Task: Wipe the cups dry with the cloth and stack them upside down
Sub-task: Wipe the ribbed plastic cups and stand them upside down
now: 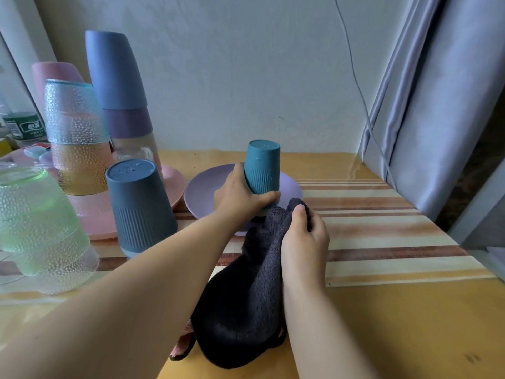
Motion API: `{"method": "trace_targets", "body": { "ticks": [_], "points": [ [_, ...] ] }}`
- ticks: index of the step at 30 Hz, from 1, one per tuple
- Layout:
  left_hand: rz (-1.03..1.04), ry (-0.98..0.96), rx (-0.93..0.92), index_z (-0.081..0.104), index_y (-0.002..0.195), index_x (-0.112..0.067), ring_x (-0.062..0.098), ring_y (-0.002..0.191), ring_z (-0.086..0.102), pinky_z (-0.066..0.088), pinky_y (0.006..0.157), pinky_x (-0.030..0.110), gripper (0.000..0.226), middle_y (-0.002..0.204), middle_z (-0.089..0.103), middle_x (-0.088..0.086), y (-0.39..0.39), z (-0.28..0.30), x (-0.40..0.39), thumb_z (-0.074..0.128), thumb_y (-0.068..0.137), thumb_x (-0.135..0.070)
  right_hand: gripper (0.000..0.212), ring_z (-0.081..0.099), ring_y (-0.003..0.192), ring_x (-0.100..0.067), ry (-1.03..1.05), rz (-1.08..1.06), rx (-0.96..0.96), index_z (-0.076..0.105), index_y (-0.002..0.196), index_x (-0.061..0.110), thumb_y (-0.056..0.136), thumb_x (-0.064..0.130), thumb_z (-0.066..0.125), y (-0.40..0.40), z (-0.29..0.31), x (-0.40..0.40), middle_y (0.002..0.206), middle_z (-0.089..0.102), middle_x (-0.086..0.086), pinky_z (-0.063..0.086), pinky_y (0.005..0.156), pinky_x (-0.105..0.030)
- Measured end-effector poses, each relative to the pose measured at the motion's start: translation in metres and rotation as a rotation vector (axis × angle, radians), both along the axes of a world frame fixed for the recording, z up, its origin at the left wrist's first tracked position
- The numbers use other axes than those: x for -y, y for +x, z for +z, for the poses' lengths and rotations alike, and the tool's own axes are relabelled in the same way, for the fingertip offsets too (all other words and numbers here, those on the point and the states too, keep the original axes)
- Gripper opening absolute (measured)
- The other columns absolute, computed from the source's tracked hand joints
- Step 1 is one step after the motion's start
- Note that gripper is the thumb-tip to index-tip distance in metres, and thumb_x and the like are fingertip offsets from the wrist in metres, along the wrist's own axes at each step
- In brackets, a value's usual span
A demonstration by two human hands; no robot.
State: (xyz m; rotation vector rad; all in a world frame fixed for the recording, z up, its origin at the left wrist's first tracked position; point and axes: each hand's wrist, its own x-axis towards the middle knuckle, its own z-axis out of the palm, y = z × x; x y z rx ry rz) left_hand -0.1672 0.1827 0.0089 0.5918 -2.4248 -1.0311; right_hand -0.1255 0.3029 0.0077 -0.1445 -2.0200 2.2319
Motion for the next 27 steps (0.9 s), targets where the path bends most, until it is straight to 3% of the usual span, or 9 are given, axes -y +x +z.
{"method": "trace_targets", "body": {
  "ticks": [6, 11, 15, 27],
  "points": [
    [-0.007, -0.004, 0.000, 0.041, 0.108, -0.024, 0.020, 0.095, 0.054, 0.030, 0.071, 0.032, 0.059, 0.111, 0.057, -0.004, -0.0012, -0.0010, 0.0019, 0.076, 0.069, -0.051, 0.028, 0.058, 0.104, -0.015, -0.002, 0.008, -0.006, 0.063, 0.113, 0.012, 0.096, 0.027, 0.046, -0.0004, -0.0007, -0.0004, 0.112, 0.066, -0.001, 0.040, 0.080, -0.019],
    [-0.088, 0.068, -0.068, 0.043, 0.120, -0.014, 0.023, 0.102, 0.050, 0.038, 0.077, 0.031, 0.067, 0.115, 0.044, 0.006, -0.0014, -0.0006, 0.0029, 0.083, 0.068, -0.028, 0.028, 0.058, 0.105, -0.017, -0.001, 0.018, -0.005, 0.062, 0.113, 0.012, 0.096, 0.027, 0.046, -0.0005, -0.0021, 0.0005, 0.112, 0.066, -0.003, 0.040, 0.081, -0.021],
    [-0.091, 0.095, -0.089, 0.043, 0.119, -0.015, 0.026, 0.103, 0.055, 0.050, 0.083, 0.043, 0.070, 0.118, 0.051, 0.008, -0.0020, -0.0042, 0.0052, 0.085, 0.065, -0.032, 0.028, 0.058, 0.104, -0.017, 0.008, 0.015, -0.013, 0.062, 0.112, 0.012, 0.096, 0.027, 0.046, -0.0006, -0.0030, 0.0009, 0.112, 0.066, -0.002, 0.038, 0.075, -0.018],
    [-0.055, -0.012, -0.012, 0.039, 0.122, -0.013, 0.027, 0.103, 0.054, 0.035, 0.073, 0.032, 0.069, 0.116, 0.052, 0.008, -0.0036, -0.0017, 0.0022, 0.078, 0.073, -0.044, 0.027, 0.059, 0.102, -0.018, 0.014, 0.009, 0.001, 0.063, 0.111, 0.012, 0.096, 0.027, 0.046, -0.0003, -0.0034, 0.0030, 0.110, 0.067, -0.003, 0.042, 0.082, -0.024]
  ]
}}
